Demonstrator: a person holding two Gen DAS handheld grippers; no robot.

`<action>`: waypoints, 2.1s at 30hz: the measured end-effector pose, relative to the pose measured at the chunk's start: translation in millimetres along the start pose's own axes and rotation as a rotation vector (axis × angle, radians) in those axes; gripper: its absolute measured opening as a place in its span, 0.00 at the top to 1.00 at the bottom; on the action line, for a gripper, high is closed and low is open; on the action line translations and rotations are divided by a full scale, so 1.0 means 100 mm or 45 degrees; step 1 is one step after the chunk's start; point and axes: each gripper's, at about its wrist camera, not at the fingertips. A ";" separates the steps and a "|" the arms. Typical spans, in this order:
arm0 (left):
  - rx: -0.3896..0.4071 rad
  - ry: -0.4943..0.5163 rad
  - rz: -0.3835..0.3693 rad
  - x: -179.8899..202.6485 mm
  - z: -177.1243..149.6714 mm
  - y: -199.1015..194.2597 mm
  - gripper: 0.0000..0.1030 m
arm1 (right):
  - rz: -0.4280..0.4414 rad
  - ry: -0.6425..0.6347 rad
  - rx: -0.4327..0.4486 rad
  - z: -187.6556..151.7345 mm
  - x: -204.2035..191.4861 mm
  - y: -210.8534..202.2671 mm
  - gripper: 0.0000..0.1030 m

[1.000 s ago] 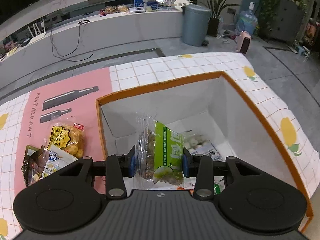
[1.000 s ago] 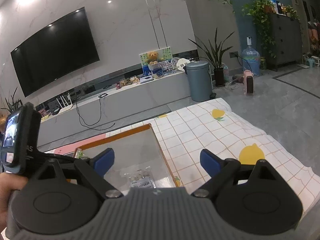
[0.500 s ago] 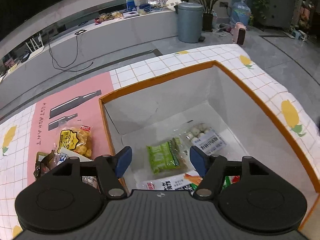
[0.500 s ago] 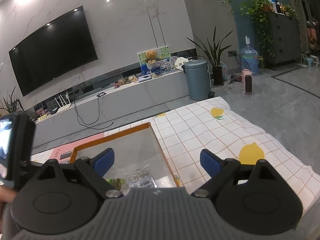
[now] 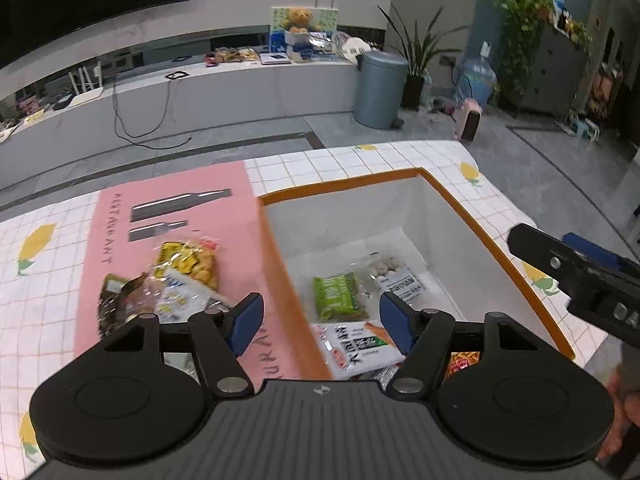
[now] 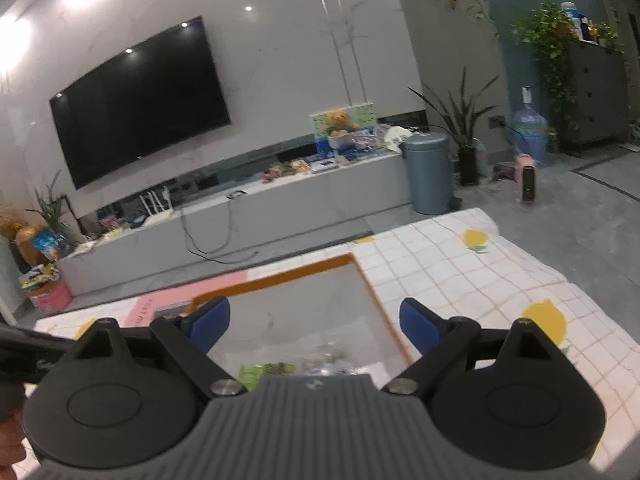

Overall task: Organize snacks
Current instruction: 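Carry the green pouch over the box and release it with the left gripper, then move both grippers back over the snack pile, then grasp the white bread bag with the right gripper while the left gripper grasps the red-labelled pastry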

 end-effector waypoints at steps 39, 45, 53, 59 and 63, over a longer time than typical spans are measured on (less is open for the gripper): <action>0.096 -0.466 0.224 -2.09 -1.28 -0.59 0.24 | 0.267 -0.577 -0.120 -1.15 -2.16 0.22 0.03; 0.090 -0.462 0.242 -2.22 -1.20 -0.54 0.24 | 0.194 -0.365 -0.233 -1.27 -2.20 0.56 0.03; 0.091 -0.437 0.273 -2.33 -1.02 -0.44 0.24 | 0.054 0.032 -0.348 -1.34 -2.20 1.00 0.03; 0.112 -0.499 0.218 -2.44 -0.99 -0.50 0.24 | -0.070 0.217 -0.374 -1.40 -2.25 1.27 0.03; 0.118 -0.564 0.153 -2.51 -1.00 -0.54 0.24 | -0.100 0.269 -0.369 -1.41 -2.31 1.37 0.03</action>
Point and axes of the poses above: each gripper's, at about its wrist camera, not at the fingertips, and y roughly the way its jaws point, x to its right, z to its top, and after that the axes turned 12 degrees about -z, right-handed
